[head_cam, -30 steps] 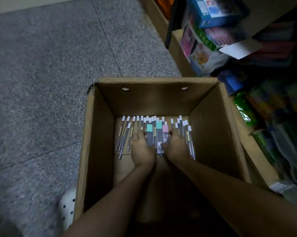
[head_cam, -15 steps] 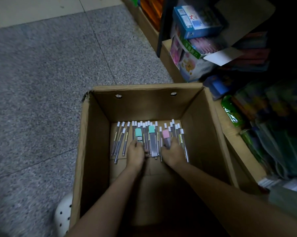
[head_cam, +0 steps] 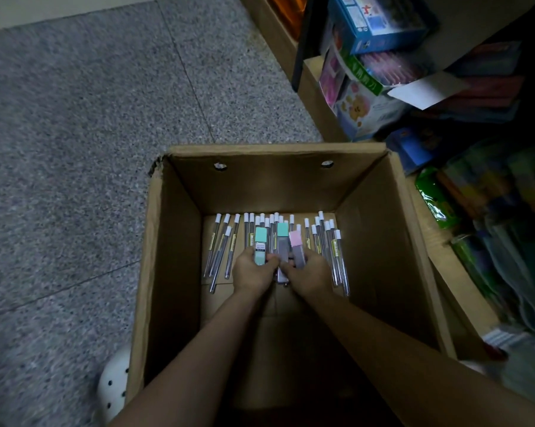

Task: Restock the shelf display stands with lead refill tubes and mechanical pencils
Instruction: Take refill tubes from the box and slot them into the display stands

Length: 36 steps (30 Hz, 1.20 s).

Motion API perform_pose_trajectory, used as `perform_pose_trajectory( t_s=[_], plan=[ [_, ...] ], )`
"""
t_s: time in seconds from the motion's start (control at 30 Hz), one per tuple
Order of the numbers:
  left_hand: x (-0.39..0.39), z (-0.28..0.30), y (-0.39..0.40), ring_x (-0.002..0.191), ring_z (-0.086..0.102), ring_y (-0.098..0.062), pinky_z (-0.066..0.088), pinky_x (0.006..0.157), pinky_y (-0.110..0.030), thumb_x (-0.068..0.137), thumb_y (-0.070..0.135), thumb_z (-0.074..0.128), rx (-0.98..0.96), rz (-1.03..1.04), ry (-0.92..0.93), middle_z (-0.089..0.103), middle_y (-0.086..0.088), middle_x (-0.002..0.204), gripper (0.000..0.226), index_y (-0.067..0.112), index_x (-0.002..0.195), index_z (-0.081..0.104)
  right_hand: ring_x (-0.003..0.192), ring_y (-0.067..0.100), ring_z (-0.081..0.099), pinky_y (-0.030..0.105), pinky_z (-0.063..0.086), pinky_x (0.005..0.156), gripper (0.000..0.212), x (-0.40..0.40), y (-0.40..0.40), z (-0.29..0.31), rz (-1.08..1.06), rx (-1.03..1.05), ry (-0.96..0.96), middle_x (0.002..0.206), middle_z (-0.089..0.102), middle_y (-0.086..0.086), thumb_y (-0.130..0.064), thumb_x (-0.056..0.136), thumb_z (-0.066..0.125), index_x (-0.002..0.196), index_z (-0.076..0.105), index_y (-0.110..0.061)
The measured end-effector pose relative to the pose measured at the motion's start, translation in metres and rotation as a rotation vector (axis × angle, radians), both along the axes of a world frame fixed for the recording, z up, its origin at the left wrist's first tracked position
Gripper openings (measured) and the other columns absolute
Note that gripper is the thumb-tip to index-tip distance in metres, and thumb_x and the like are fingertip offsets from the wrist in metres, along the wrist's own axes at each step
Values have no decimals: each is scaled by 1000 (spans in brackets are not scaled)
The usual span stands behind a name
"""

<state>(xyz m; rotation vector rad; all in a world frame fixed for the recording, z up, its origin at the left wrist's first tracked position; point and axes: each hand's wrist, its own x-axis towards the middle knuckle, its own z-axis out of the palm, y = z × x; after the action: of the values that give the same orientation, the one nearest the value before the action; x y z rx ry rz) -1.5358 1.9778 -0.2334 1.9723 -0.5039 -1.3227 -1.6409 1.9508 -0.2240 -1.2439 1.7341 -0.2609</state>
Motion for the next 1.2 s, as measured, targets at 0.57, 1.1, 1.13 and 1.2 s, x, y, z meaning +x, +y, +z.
perform_pose_trajectory(
  t_s=[0.57,1.1,1.13,1.2],
  plan=[
    [17,166,9,78,63,-20,49,75,-34,80,19,75,-359,-131,608,72,-11,96,40,10,117,64,70,14,62,23,43,57,24,-37,25,182,-93,212,-878,90,72,9,-27,88,68,103,71,-8],
    [-50,354,-15,52,53,-5,36,42,-17,87,22,70,-707,-677,208,63,0,68,21,6,99,64,68,18,65,24,45,57,44,-122,53,371,-219,-299,-606,83,73,5,-45,103,36,108,65,-14],
    [-58,357,-18,51,49,-6,34,42,-18,87,24,71,-717,-702,207,59,-2,65,20,7,97,65,63,15,59,24,44,56,46,-130,53,380,-267,-264,-652,77,69,4,-45,104,32,107,66,-13],
    [-74,358,-22,49,44,-7,30,42,-19,85,28,72,-754,-747,193,52,1,60,10,19,87,68,62,13,52,26,44,55,46,-146,55,397,-318,-195,-778,74,62,3,-40,105,31,112,66,-12]
  ],
)
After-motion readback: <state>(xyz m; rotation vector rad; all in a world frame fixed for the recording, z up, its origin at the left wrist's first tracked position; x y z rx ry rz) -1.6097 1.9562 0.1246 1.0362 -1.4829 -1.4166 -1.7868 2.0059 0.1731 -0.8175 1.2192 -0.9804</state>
